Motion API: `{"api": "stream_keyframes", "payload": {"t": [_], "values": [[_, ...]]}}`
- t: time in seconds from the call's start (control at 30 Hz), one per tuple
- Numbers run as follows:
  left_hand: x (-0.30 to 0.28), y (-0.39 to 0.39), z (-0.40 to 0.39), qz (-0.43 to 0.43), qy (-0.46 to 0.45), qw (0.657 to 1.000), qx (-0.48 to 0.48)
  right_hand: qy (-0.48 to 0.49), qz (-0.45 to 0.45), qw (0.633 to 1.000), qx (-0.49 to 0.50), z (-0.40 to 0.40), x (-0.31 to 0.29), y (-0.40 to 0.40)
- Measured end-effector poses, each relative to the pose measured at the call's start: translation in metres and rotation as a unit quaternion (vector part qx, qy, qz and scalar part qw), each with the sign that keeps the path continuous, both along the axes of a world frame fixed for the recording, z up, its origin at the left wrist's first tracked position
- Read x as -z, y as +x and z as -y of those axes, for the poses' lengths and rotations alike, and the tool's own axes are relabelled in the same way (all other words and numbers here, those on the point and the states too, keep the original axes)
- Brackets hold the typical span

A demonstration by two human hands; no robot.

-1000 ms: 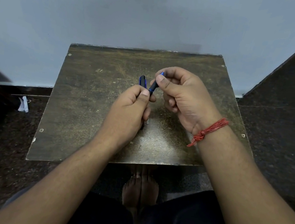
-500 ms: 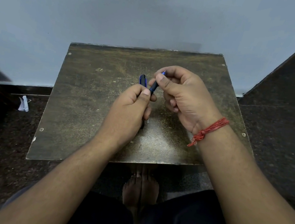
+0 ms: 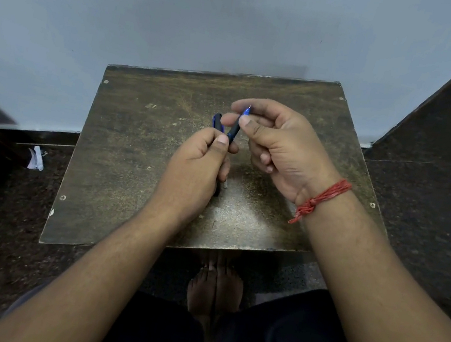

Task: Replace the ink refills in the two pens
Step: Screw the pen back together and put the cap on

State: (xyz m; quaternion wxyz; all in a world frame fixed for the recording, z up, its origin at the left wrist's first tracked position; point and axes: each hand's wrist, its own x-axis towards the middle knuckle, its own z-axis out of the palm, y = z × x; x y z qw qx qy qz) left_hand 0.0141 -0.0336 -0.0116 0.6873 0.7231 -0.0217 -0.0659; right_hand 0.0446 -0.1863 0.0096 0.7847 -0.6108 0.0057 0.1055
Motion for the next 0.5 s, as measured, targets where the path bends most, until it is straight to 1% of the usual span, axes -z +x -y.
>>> {"api": "stream_keyframes", "payload": {"t": [0.1, 0.27, 0.33, 0.5], "values": [[0.0015, 0.0000, -0.0005, 0.001, 0.005, 1.000, 0.003, -0.014, -0.006, 1.000, 0.006, -0.0046, -0.0004, -0.0005], [0.0021, -0.0006, 0.0007, 0.006, 0.020, 1.000, 0.010, -0.043, -0.022, 0.998, 0.045, -0.0080, 0.0020, -0.0007], [0.0012, -0.0005, -0.0002, 0.005, 0.014, 1.000, 0.004, -0.046, -0.027, 0.998, 0.042, -0.0068, 0.0017, -0.0012], [-0.0005, 0.0002, -0.0006, 0.003, 0.004, 1.000, -0.007, 0.007, -0.022, 1.000, 0.000, -0.0016, -0.0003, -0.0010]]}}
